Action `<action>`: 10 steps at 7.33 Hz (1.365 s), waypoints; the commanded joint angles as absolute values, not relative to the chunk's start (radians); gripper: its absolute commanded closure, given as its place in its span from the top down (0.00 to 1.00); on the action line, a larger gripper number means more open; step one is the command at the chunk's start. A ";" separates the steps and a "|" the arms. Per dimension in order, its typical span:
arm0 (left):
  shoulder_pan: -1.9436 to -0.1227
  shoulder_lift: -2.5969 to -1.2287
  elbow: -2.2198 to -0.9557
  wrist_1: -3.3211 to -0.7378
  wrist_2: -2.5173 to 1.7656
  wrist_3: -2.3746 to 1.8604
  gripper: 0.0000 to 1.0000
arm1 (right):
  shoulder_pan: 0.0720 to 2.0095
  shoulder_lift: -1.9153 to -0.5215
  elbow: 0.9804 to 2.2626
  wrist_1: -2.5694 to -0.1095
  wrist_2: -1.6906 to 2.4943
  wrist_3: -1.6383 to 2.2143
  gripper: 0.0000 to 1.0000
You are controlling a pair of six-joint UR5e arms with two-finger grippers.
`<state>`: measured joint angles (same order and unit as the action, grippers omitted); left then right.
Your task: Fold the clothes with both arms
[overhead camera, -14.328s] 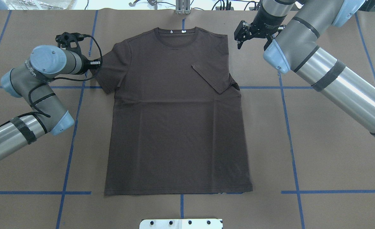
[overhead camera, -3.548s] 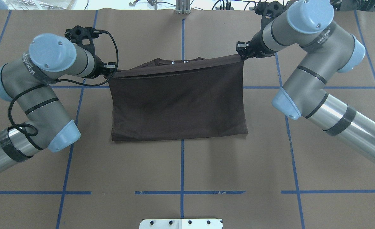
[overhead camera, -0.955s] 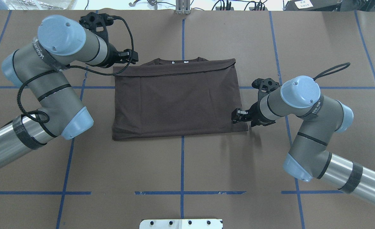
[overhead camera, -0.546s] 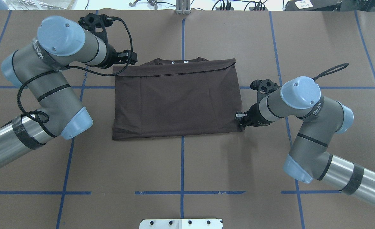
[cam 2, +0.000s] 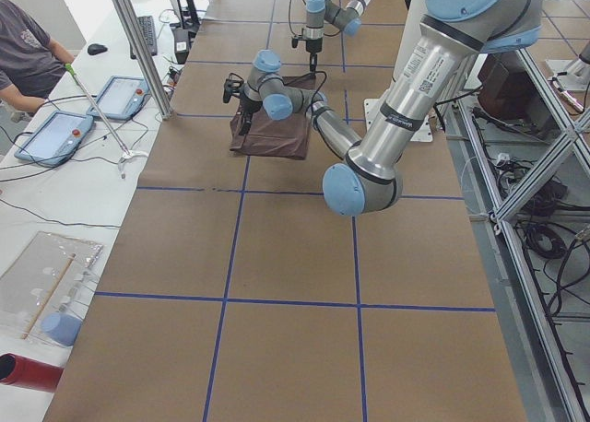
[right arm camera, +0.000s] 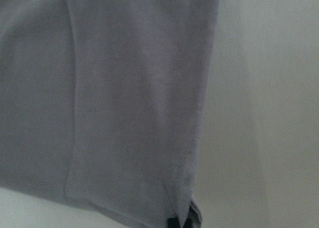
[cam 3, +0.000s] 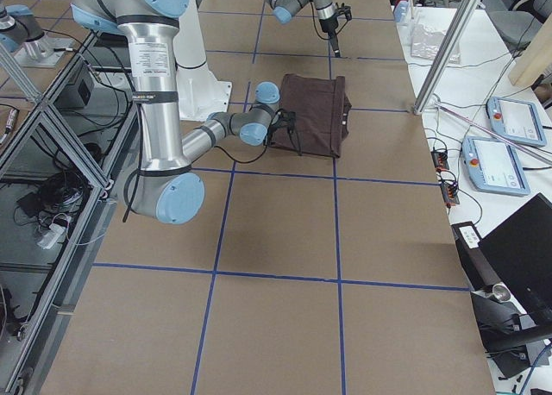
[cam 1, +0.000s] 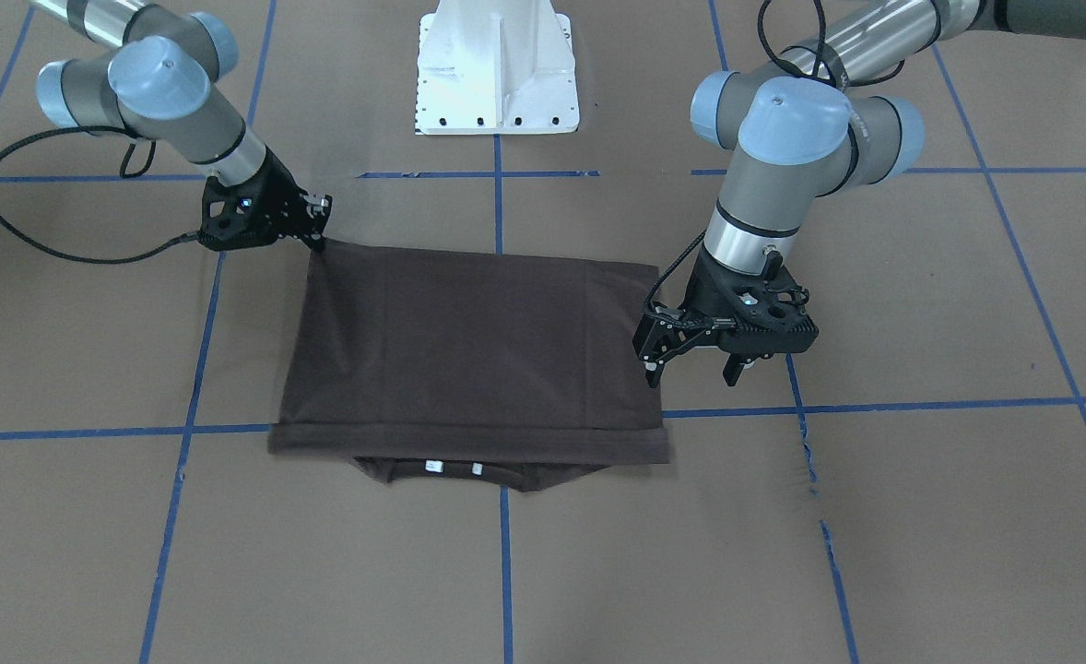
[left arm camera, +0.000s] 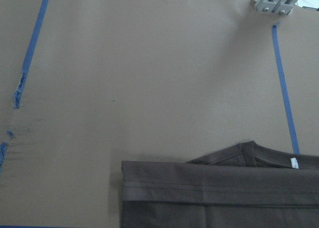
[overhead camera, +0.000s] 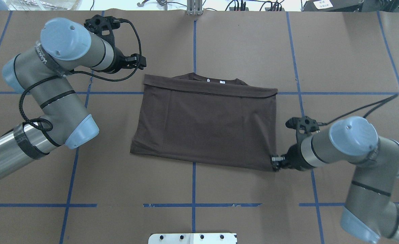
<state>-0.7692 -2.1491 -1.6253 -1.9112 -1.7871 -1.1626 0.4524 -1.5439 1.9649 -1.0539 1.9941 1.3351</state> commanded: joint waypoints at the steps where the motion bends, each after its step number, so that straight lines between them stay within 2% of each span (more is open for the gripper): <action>1: -0.769 -2.149 -1.631 -1.910 -1.789 -1.164 1.00 | 0.205 -1.759 2.165 -1.054 1.988 1.424 0.00; 2: -0.769 -2.149 -1.634 -1.910 -1.789 -1.163 1.00 | 0.121 -1.785 2.175 -1.052 1.994 1.448 0.00; 3: -0.769 -2.151 -1.635 -1.908 -1.790 -1.164 1.00 | 0.083 -1.799 2.189 -1.046 2.000 1.450 0.99; 4: -0.764 -2.151 -1.644 -1.905 -1.793 -1.164 1.00 | 0.104 -1.795 2.210 -1.042 1.991 1.450 1.00; 6: -0.729 -2.099 -1.705 -1.907 -1.926 -1.359 1.00 | 0.341 -1.706 2.218 -1.040 1.999 1.448 1.00; 8: -0.541 -2.001 -1.839 -1.888 -1.834 -1.613 1.00 | 0.518 -1.652 2.230 -1.039 2.006 1.436 1.00; 10: -0.399 -2.011 -1.832 -1.818 -1.764 -1.850 0.99 | 0.584 -1.602 2.229 -1.040 2.006 1.430 1.00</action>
